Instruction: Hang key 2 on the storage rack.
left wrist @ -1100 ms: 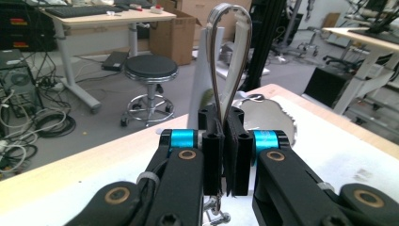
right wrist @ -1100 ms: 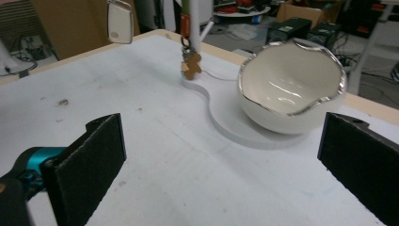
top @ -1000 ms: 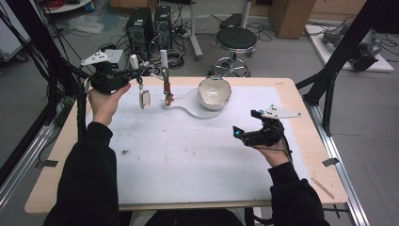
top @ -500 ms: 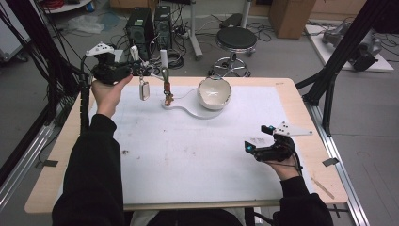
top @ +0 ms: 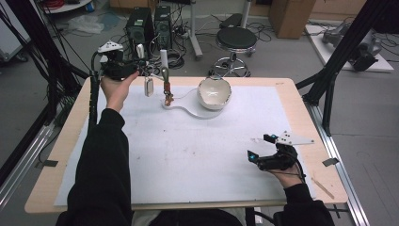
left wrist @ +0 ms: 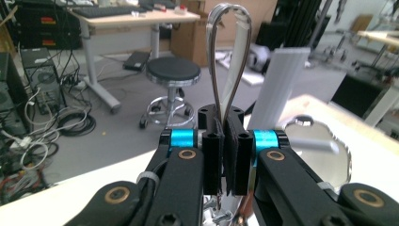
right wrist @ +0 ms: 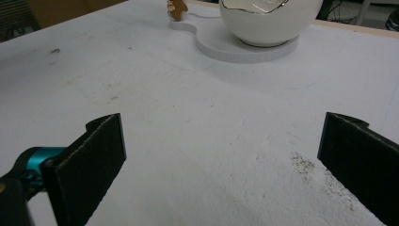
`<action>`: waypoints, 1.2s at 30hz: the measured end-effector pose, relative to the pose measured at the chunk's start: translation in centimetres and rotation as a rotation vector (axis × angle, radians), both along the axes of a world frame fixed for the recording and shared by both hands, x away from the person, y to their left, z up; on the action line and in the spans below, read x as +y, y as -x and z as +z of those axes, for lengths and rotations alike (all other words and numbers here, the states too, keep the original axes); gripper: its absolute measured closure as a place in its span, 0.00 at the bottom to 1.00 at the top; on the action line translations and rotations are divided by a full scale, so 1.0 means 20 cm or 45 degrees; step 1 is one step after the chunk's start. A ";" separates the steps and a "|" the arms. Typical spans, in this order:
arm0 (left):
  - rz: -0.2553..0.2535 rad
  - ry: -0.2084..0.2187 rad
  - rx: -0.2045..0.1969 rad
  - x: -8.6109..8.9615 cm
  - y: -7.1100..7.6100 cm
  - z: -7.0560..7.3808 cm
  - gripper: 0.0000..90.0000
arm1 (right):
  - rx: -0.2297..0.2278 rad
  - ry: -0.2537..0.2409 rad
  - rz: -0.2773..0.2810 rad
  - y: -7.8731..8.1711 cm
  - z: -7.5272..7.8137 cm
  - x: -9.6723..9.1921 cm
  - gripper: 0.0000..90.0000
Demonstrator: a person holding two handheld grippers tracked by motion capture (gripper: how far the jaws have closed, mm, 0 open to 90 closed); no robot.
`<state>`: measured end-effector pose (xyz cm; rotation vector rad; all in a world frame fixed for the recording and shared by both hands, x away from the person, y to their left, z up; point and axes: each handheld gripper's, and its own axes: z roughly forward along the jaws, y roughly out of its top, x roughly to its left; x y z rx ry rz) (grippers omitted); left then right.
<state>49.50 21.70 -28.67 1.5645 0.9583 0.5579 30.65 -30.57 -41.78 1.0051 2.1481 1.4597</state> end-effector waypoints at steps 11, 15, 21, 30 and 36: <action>0.031 0.135 0.004 0.02 -0.07 -0.06 0.96 | 0.009 -0.017 0.005 0.03 -0.01 0.00 0.01; 0.020 0.170 0.008 0.01 -0.09 -0.08 0.96 | 0.015 -0.013 -0.003 0.04 -0.02 -0.01 0.00; -0.009 0.192 0.016 -0.01 -0.10 -0.08 0.96 | 0.014 -0.024 -0.017 0.04 -0.03 -0.03 0.01; -0.015 0.174 0.016 -0.04 -0.12 -0.07 0.96 | 0.023 -0.029 -0.017 0.05 -0.03 -0.03 0.01; -0.028 0.150 0.034 -0.07 -0.15 -0.07 0.96 | 0.026 -0.031 -0.020 0.05 -0.03 -0.03 0.01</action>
